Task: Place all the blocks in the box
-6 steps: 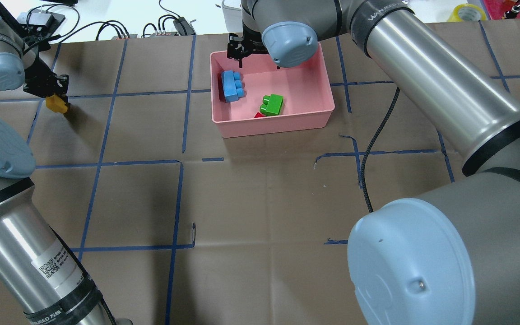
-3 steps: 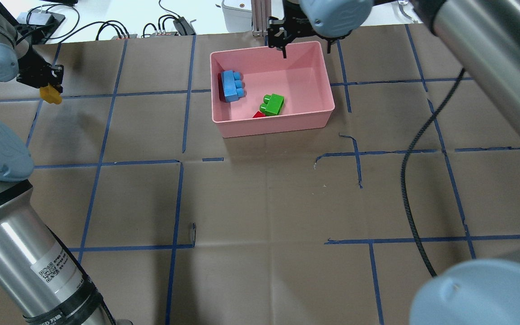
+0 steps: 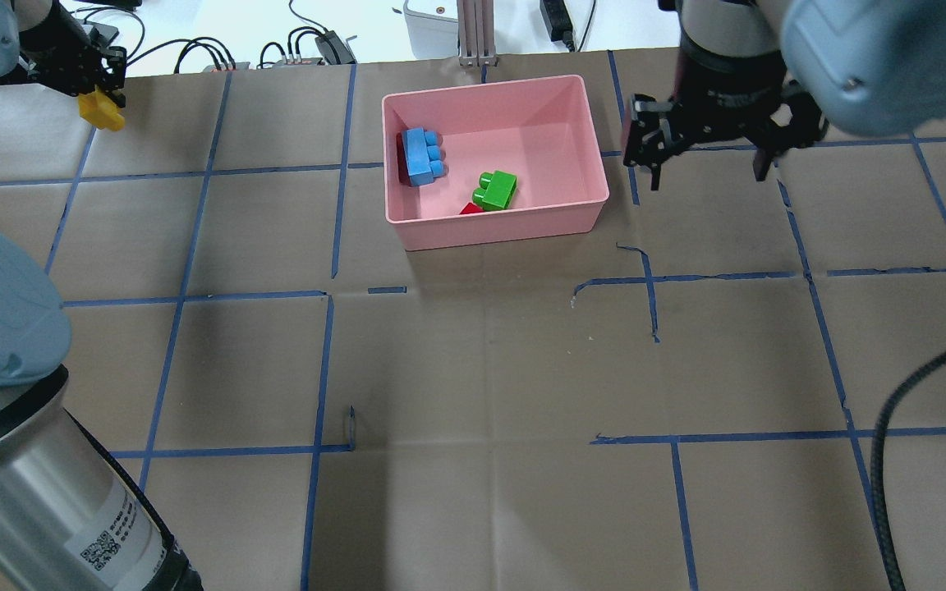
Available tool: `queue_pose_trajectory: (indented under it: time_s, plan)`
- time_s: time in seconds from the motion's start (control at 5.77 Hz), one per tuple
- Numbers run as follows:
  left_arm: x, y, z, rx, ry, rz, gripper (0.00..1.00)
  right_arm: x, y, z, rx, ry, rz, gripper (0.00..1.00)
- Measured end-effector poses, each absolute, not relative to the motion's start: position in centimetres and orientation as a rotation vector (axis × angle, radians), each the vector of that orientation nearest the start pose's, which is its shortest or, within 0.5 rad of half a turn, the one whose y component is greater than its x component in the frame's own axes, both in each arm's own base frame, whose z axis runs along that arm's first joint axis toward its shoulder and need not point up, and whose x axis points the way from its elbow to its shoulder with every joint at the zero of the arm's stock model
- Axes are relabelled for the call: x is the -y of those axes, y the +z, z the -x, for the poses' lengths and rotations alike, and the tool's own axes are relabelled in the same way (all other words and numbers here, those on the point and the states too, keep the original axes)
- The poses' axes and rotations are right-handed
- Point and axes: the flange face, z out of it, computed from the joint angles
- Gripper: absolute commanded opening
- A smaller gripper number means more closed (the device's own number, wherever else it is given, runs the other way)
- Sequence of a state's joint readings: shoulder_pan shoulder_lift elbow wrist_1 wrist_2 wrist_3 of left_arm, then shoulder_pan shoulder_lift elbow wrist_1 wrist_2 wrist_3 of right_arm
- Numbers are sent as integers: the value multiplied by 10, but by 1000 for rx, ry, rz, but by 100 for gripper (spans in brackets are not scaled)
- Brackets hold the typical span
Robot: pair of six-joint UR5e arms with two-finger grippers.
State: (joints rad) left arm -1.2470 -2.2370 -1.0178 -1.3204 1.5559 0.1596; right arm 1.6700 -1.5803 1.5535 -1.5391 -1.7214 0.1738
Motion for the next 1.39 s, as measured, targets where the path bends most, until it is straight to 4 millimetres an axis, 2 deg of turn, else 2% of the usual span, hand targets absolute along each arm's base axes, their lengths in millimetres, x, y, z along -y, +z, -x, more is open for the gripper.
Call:
queue_pose_trajectory:
  time_s: [0.17, 0.35, 0.52, 0.87, 1.04, 1.21, 1.39]
  plan:
    - [766, 391, -56, -3120, -190, 289, 0, 465, 489, -145, -3276, -72, -124, 99]
    - [765, 396, 7, -3132, -172, 314, 0, 464, 483, -140, -3237, -91, -91, 99]
    - [763, 390, 72, -3143, -149, 338, 0, 465, 485, -142, -3188, -104, -73, 100]
    - [749, 361, 204, -3153, -105, 380, 0, 463, 487, -144, -3165, -103, -32, 100]
    - [744, 341, 244, -3155, -92, 387, 0, 463, 488, -145, -3158, -110, -30, 100]
    - [746, 314, 266, -3154, -83, 407, 2, 463, 488, -147, -3153, -103, -30, 100]
    - [751, 285, 282, -3158, -92, 402, 44, 462, 486, -151, -3125, -92, -20, 100]
